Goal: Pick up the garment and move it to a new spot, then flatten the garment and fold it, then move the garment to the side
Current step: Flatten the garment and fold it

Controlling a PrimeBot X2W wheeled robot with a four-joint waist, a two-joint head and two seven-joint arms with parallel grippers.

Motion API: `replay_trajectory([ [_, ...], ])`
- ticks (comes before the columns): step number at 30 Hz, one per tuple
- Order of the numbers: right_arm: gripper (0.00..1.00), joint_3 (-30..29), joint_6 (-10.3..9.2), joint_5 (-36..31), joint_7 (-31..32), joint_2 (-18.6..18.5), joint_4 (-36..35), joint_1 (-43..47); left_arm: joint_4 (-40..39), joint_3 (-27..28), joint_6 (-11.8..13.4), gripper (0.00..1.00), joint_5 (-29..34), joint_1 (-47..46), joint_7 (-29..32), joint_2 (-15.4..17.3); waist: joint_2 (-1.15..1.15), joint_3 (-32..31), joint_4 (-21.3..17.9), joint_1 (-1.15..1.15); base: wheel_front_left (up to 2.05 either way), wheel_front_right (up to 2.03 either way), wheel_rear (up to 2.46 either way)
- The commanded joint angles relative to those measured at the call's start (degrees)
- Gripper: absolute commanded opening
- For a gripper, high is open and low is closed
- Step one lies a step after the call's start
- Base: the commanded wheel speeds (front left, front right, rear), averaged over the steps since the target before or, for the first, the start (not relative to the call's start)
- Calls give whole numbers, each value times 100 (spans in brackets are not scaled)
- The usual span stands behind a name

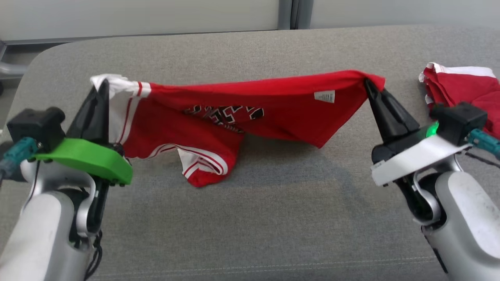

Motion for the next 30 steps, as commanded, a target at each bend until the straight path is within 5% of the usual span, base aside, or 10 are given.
replay_trajectory([
  [1, 0, 4, -1, 3, -25, -71, -4, -238, -38, 34, -2, 0, 82, -245, 76, 113, 0, -139, -55, 0, 0, 0, 0],
  [13, 0, 166, -2, 242, 40, -458, 515, -2261, 509, 80, -267, 0, 227, -2349, 296, 305, 0, -549, -81, 0, 0, 0, 0],
  [30, 0, 717, -2, 670, 131, -531, 1676, -3515, 1992, -373, -766, 0, 158, -3985, 738, 75, 0, -422, -211, 0, 0, 0, 0],
])
